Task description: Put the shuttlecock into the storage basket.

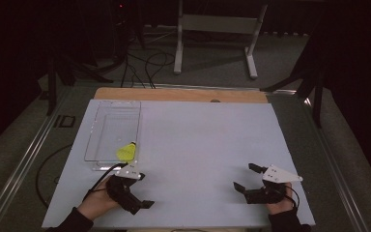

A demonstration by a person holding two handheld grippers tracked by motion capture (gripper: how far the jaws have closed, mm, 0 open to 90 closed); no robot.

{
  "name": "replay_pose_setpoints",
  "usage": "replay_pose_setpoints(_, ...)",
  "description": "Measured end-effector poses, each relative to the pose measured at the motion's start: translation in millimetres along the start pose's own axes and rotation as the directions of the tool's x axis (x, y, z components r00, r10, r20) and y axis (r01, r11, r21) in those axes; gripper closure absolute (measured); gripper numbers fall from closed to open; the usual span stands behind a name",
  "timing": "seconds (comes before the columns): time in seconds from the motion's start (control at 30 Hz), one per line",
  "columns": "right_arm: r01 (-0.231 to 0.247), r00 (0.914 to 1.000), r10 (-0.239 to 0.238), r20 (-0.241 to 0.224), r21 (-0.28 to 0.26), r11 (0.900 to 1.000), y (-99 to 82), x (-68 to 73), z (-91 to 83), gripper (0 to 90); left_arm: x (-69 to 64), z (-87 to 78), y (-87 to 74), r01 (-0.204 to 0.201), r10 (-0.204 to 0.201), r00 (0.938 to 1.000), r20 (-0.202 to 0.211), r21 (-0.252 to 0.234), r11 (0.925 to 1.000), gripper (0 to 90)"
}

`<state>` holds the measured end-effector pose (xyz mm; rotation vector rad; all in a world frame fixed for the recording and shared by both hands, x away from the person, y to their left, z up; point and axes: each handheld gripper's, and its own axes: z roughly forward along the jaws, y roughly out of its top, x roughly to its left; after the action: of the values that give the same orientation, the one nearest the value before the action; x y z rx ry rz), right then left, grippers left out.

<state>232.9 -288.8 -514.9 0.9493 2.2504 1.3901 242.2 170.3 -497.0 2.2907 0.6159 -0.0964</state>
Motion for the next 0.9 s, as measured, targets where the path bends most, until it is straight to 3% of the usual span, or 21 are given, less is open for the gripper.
replay_pose_setpoints(0.13, 0.003, 1.0000, -0.003, -0.002, 0.001, 1.0000, -0.1, 0.3, 0.7, 8.7, 4.5, -5.9, -10.0, 0.027, -0.028, 0.9994, -0.019, -0.017, 0.9995, 0.1)
replay_pose_setpoints(0.57, -0.004, 1.0000, 0.004, -0.004, 0.005, 1.0000, -0.4, 0.3, 1.0, 8.7, 12.3, -18.7, -38.9, 0.046, -0.049, 0.9982, -0.033, -0.090, 0.9949, 0.1)
replay_pose_setpoints(0.77, 0.001, 1.0000, -0.001, -0.007, 0.008, 1.0000, -0.6, 0.0, 1.7, 8.7, 7.7, -17.4, -42.3, 0.024, -0.037, 0.9927, -0.114, -0.108, 0.9939, 0.1)
replay_pose_setpoints(0.9, -0.001, 1.0000, 0.001, -0.010, 0.009, 1.0000, -0.7, 0.2, 2.0, 8.7, 6.0, -15.2, -45.3, 0.017, -0.033, 0.9899, -0.138, -0.119, 0.9927, 0.1)
